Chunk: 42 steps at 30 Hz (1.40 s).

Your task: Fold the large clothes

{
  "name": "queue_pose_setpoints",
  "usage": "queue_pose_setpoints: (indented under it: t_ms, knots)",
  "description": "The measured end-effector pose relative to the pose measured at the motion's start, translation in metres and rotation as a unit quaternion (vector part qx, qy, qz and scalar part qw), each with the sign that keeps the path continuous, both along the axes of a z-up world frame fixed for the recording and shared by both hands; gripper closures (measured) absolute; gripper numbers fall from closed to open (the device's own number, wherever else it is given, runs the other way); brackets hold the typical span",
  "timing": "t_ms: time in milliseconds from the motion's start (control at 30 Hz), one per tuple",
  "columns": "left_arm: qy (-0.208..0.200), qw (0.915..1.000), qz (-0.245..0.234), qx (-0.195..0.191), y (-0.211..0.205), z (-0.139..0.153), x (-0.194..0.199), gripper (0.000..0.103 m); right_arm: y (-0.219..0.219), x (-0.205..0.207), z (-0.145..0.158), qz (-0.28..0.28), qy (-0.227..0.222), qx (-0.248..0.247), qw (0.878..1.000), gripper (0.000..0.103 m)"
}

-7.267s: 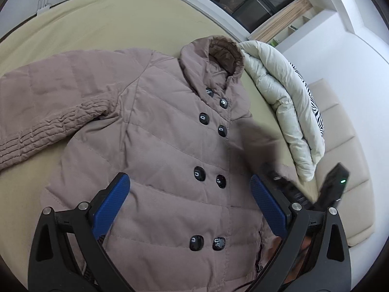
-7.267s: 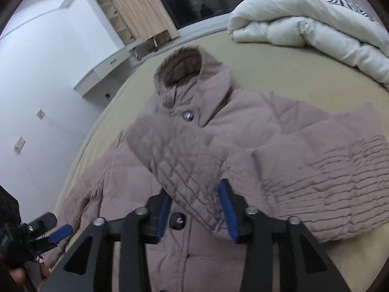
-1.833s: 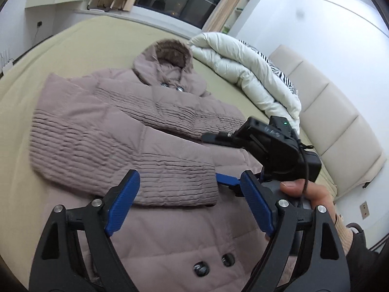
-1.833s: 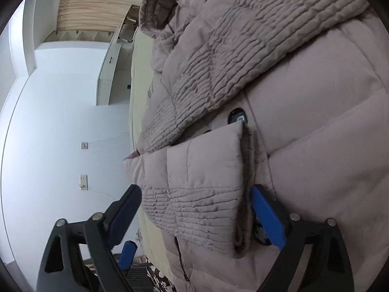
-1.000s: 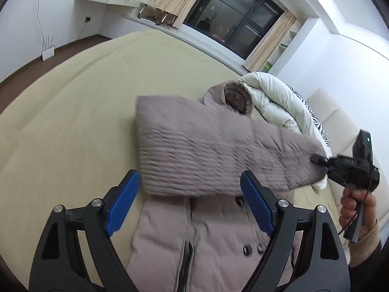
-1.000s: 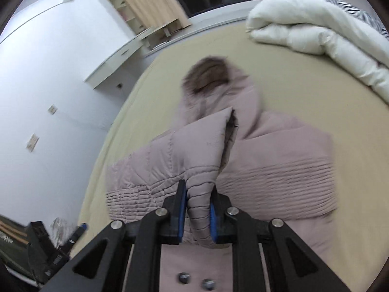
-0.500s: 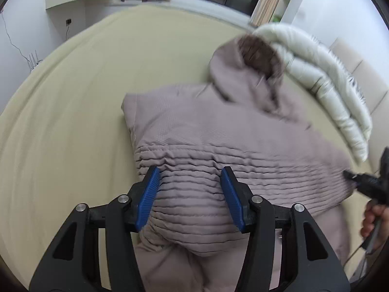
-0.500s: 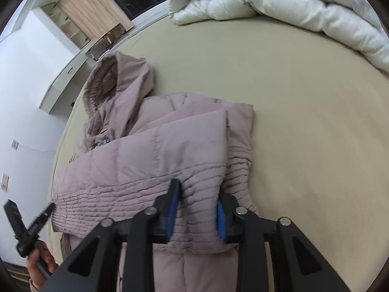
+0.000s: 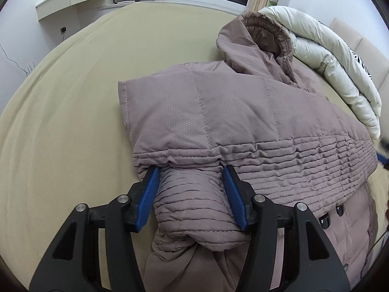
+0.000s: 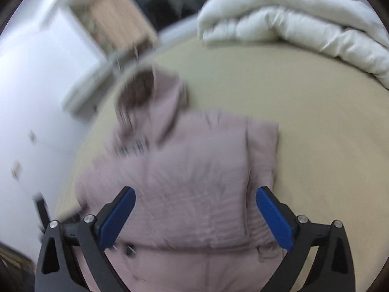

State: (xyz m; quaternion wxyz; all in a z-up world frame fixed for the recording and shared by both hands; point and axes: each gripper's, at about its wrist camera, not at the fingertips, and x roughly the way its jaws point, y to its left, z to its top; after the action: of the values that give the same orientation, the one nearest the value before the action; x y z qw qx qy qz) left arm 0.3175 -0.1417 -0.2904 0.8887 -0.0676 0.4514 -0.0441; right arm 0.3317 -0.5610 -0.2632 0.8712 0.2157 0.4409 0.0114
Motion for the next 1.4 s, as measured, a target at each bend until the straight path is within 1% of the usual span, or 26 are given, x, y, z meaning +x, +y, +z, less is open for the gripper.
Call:
queue_pose_setpoints:
  t_ms: [33, 67, 100, 133, 200, 233, 267, 300, 367, 500, 633, 700, 800, 867, 900, 967, 1000, 1033, 1067, 1100, 1133, 1167, 1200, 1267, 1300, 1400]
  knots:
    - [0.003, 1.0000, 0.001, 0.002, 0.000, 0.006, -0.004, 0.049, 0.004, 0.009, -0.014, 0.010, 0.040, -0.019, 0.999, 0.018]
    - [0.001, 1.0000, 0.002, 0.008, -0.003, 0.015, -0.005, 0.049, 0.003, 0.013, -0.019, 0.009, 0.057, -0.032, 0.998, 0.022]
    - [-0.010, 0.9998, 0.001, 0.016, -0.006, 0.029, -0.007, 0.049, -0.002, 0.013, -0.014, 0.005, 0.045, -0.023, 0.999, 0.022]
    - [-0.025, 0.9995, -0.002, 0.017, -0.021, 0.042, -0.006, 0.049, -0.009, 0.012, -0.002, -0.004, 0.015, -0.009, 1.000, 0.022]
    - [-0.052, 0.9985, -0.008, 0.014, -0.024, 0.071, 0.000, 0.049, -0.024, 0.021, 0.022, -0.027, -0.038, 0.003, 0.999, 0.017]
    - [-0.061, 0.9981, -0.008, 0.008, -0.026, 0.085, 0.011, 0.048, -0.031, 0.032, 0.033, -0.038, -0.055, 0.008, 0.998, 0.009]
    - [-0.062, 0.9980, -0.012, -0.004, -0.032, 0.094, 0.025, 0.043, -0.035, 0.048, 0.041, -0.045, -0.063, 0.015, 0.997, 0.000]
    - [-0.061, 0.9977, -0.020, -0.022, -0.038, 0.101, 0.043, 0.037, -0.038, 0.065, 0.046, -0.043, -0.070, 0.026, 0.996, 0.000]
    - [-0.054, 0.9969, -0.030, -0.048, -0.054, 0.111, 0.082, 0.034, -0.035, 0.107, 0.052, -0.016, -0.075, 0.048, 0.996, 0.000]
    - [-0.003, 0.9941, -0.024, -0.106, -0.071, 0.103, 0.175, 0.034, -0.014, 0.182, 0.051, 0.004, -0.060, 0.029, 0.998, 0.000]
    - [0.031, 0.9921, -0.002, -0.122, -0.085, 0.085, 0.249, 0.033, 0.012, 0.241, 0.041, 0.028, -0.043, -0.012, 0.999, 0.000]
    - [0.037, 0.9909, 0.000, -0.130, -0.099, 0.073, 0.280, 0.032, 0.021, 0.258, 0.033, 0.033, -0.029, -0.015, 0.999, 0.000]
    - [0.037, 0.9940, -0.001, -0.102, -0.113, 0.060, 0.317, 0.031, 0.032, 0.277, 0.027, 0.047, -0.031, -0.033, 0.998, 0.000]
    - [0.045, 0.9953, 0.004, -0.086, -0.118, 0.050, 0.331, 0.031, 0.036, 0.295, 0.015, 0.044, -0.003, -0.047, 0.998, 0.000]
    - [0.051, 0.9948, 0.008, -0.087, -0.119, 0.044, 0.337, 0.031, 0.036, 0.304, 0.005, 0.036, 0.020, -0.052, 0.998, 0.002]
    - [0.057, 0.9941, 0.023, -0.089, -0.119, 0.033, 0.343, 0.031, 0.031, 0.315, -0.008, 0.028, 0.044, -0.037, 0.998, 0.021]
    - [0.062, 0.9939, 0.027, -0.087, -0.121, 0.027, 0.348, 0.035, 0.030, 0.317, -0.014, 0.028, 0.053, -0.032, 0.998, 0.028]
    - [0.068, 0.9941, 0.026, -0.081, -0.125, 0.021, 0.354, 0.044, 0.030, 0.320, -0.020, 0.027, 0.064, -0.038, 0.997, 0.037]
    - [0.076, 0.9941, 0.023, -0.074, -0.128, 0.015, 0.358, 0.072, 0.031, 0.322, -0.023, 0.029, 0.071, -0.045, 0.996, 0.053]
    - [0.077, 0.9934, 0.024, -0.081, -0.128, 0.013, 0.358, 0.083, 0.032, 0.321, -0.025, 0.037, 0.071, -0.049, 0.996, 0.064]
    - [0.067, 0.9922, 0.027, -0.101, -0.124, 0.015, 0.354, 0.086, 0.034, 0.317, -0.023, 0.044, 0.062, -0.052, 0.996, 0.075]
    - [0.058, 0.9914, 0.028, -0.114, -0.121, 0.018, 0.350, 0.091, 0.035, 0.310, -0.017, 0.049, 0.045, -0.060, 0.996, 0.081]
    - [0.049, 0.9902, 0.030, -0.127, -0.117, 0.023, 0.345, 0.093, 0.035, 0.302, -0.012, 0.051, 0.032, -0.063, 0.996, 0.083]
    - [0.020, 0.9877, 0.028, -0.152, -0.108, 0.041, 0.323, 0.094, 0.027, 0.277, 0.003, 0.042, -0.003, -0.047, 0.998, 0.086]
    - [0.000, 0.9881, 0.018, -0.153, -0.107, 0.054, 0.308, 0.094, 0.024, 0.263, 0.011, 0.040, -0.021, -0.043, 0.998, 0.086]
    - [-0.057, 0.9883, -0.016, -0.140, -0.106, 0.093, 0.250, 0.095, 0.025, 0.207, 0.044, 0.049, -0.079, -0.060, 0.994, 0.086]
